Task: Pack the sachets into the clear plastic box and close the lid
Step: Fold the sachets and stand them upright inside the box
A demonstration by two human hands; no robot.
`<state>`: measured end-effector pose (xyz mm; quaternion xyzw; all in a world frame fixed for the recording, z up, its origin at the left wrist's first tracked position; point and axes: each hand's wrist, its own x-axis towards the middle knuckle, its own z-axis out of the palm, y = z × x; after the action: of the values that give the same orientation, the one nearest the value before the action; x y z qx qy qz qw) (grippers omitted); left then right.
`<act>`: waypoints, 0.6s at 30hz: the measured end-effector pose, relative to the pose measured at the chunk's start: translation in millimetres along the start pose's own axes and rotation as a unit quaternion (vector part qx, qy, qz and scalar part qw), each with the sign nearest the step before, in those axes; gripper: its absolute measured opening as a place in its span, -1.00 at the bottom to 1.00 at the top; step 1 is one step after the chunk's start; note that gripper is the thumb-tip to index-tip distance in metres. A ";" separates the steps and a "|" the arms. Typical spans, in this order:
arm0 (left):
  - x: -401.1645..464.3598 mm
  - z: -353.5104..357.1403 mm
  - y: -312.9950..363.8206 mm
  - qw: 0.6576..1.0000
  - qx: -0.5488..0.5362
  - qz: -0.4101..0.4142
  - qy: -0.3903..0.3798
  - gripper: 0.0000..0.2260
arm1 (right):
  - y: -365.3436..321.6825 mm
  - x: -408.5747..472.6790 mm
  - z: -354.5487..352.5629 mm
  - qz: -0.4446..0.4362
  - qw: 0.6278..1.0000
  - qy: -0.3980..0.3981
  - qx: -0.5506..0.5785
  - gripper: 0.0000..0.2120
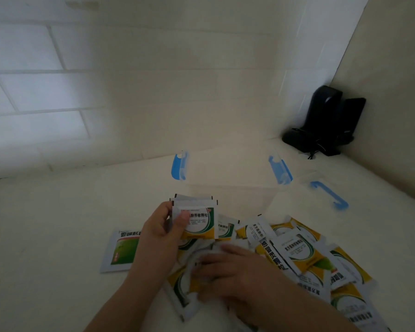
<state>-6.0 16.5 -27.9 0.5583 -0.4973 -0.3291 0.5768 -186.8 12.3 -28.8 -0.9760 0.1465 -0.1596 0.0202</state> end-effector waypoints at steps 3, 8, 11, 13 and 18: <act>0.0 0.5 -0.1 1.000 -0.022 0.002 -0.001 -0.87 | 6.5 -4.3 -17.3 0.128 0.982 0.006 0.141 -0.78; -2.9 2.4 0.7 0.999 -0.035 0.011 -0.008 -0.79 | 0.7 -6.0 -31.7 0.242 0.941 0.109 0.209 -0.64; -5.2 3.8 -0.5 0.999 0.014 0.029 -0.011 -0.94 | -4.6 -5.8 -42.3 0.240 0.915 0.275 0.174 -0.70; -6.2 7.0 -1.8 0.999 0.021 0.031 -0.020 -0.88 | -7.7 -1.6 -44.0 0.196 0.915 0.327 0.130 -0.79; -11.0 15.7 7.1 0.992 -0.087 -0.039 -0.084 -0.72 | -5.1 8.2 -27.2 0.152 0.960 0.229 -0.049 -0.66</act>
<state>-25.2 22.9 -25.1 0.4954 -0.4914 -0.4386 0.5663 -186.5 15.0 -0.1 -0.8795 0.3013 -0.3665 -0.0373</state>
